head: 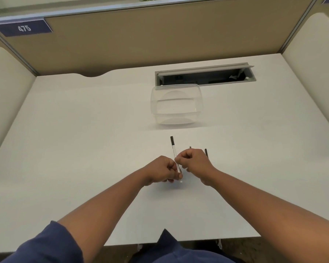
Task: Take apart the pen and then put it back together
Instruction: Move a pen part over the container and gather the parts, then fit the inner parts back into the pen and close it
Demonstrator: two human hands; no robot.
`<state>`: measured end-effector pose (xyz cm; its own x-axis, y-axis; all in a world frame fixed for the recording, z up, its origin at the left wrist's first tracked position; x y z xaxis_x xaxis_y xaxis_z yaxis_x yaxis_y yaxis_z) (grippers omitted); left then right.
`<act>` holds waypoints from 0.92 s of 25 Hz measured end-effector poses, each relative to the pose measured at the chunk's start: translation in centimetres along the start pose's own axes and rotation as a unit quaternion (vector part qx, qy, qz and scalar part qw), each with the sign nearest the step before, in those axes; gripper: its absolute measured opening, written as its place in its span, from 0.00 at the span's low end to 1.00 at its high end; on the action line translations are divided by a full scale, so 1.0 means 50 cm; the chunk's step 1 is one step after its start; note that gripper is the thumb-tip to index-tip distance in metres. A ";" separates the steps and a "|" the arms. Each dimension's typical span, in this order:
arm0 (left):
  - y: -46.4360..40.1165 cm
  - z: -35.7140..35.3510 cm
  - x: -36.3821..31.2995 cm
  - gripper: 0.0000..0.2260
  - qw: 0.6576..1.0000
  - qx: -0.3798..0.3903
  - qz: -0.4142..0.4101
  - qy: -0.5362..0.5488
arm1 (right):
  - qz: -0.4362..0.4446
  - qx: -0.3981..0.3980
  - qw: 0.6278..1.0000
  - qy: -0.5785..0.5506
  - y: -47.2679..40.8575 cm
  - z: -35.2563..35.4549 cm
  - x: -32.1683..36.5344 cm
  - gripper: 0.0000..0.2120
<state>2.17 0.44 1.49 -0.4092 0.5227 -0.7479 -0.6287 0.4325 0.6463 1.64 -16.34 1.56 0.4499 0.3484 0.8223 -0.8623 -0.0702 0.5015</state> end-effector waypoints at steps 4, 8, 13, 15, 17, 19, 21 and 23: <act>0.009 -0.005 -0.007 0.08 0.999 0.008 -0.005 -0.043 | -0.018 -0.002 1.000 -0.025 0.015 -0.001 0.000 0.06; 0.014 0.019 -0.008 0.08 0.960 -0.183 -0.069 -0.200 | -0.043 -0.003 0.998 -0.041 0.025 0.004 -0.003 0.09; 0.020 0.025 -0.002 0.17 0.842 -0.286 -0.279 -0.362 | -0.061 0.028 0.996 -0.054 0.036 0.002 -0.003 0.05; 0.017 0.023 -0.004 0.18 0.798 -0.274 -0.336 -0.418 | -0.058 0.041 0.996 -0.049 0.038 0.001 0.000 0.04; 0.012 0.021 -0.006 0.15 0.777 -0.255 -0.370 -0.441 | -0.056 0.051 0.996 -0.045 0.039 0.002 0.003 0.05; 0.010 0.016 -0.006 0.08 0.766 -0.235 -0.400 -0.445 | -0.053 0.063 0.996 -0.043 0.041 0.005 0.005 0.07; 0.010 0.014 -0.004 0.03 0.770 -0.229 -0.408 -0.434 | -0.055 0.081 0.995 -0.030 0.042 0.009 0.010 0.09; 0.011 0.014 -0.001 0.02 0.788 -0.235 -0.390 -0.415 | -0.066 0.092 0.993 -0.024 0.042 0.015 0.015 0.08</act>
<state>2.32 1.15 1.98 0.6732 0.6170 -0.4075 -0.7301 0.6421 -0.2339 0.33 -16.94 3.43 0.5697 0.3219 0.7562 -0.7401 -0.1991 0.6423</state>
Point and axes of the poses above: each hand's wrist, its own y-axis away from the middle knuckle, its own z-axis out of the back of the hand, x = y × z, the point moved 2 cm from there along -y, towards the middle knuckle, and after that the axes turned 6 degrees about y, right-handed, at the moved point
